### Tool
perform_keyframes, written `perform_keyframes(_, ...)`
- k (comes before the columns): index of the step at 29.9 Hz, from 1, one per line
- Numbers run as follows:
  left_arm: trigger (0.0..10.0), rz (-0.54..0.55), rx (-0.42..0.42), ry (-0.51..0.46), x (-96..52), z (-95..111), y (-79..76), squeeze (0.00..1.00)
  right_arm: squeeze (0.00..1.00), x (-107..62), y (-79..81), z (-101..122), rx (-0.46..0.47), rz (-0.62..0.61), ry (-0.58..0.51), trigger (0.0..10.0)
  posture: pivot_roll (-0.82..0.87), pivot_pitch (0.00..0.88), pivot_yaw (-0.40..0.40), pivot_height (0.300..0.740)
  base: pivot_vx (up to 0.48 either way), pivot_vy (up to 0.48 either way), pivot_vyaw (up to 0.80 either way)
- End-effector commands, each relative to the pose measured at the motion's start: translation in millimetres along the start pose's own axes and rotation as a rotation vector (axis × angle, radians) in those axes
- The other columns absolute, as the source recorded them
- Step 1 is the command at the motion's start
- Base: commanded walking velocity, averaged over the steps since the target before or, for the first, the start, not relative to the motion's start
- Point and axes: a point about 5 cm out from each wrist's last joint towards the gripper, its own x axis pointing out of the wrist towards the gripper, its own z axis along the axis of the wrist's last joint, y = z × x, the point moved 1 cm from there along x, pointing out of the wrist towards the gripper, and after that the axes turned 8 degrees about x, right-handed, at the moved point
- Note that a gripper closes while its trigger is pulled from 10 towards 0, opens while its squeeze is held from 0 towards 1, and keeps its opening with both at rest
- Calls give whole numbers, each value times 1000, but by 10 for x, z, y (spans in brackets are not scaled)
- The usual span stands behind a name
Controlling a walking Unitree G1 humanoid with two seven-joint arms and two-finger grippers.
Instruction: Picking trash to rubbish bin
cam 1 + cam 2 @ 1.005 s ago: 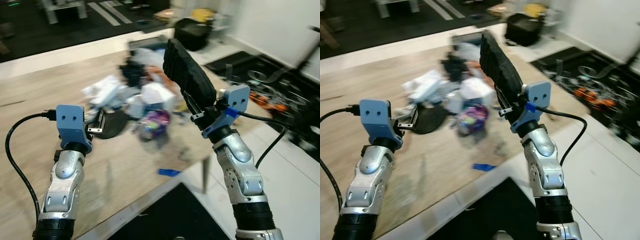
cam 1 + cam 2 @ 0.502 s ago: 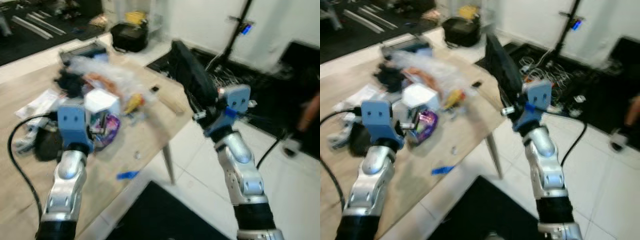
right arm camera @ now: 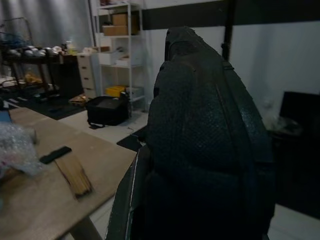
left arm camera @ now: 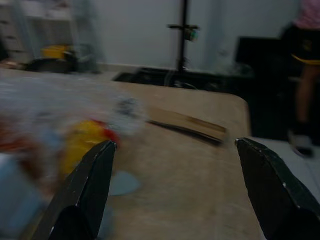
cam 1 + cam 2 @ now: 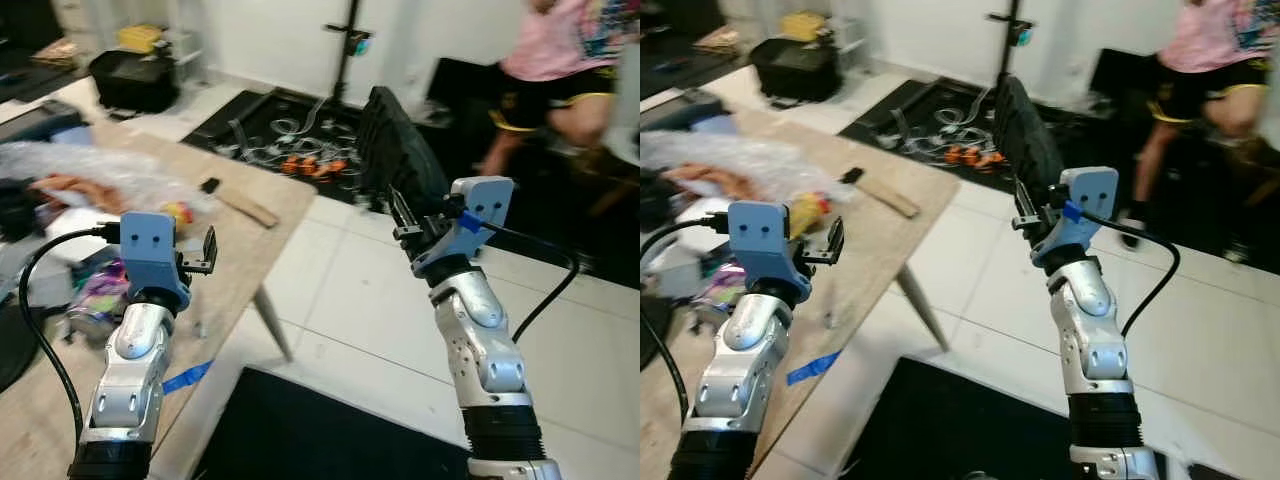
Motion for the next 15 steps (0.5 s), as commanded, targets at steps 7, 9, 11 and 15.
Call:
perform_keyframes(7, 10000, -34, 52, 15, -22, -35, -3, 0, 0, -99, -53, -179, -15, -28, 57, 10000, -7, 97, -41, 740, 0, 0, -800)
perform_keyframes(9, 10000, -37, 52, 18, -17, -42, -9, 0, 0, -127, -76, -232, -20, -35, 77, 10000, -6, 95, -36, 740, 0, 0, -800)
perform_keyframes(11, 10000, -39, 55, 15, -13, -41, -11, 0, 0, -137, -79, -254, -19, -37, 85, 10000, -6, 96, -36, 740, 0, 0, -800)
perform_keyframes(15, 10000, -48, 61, 12, -7, -64, -1, 0, 0, -151, -58, -307, -19, -29, 106, 10000, -6, 98, -40, 740, 0, 0, -800)
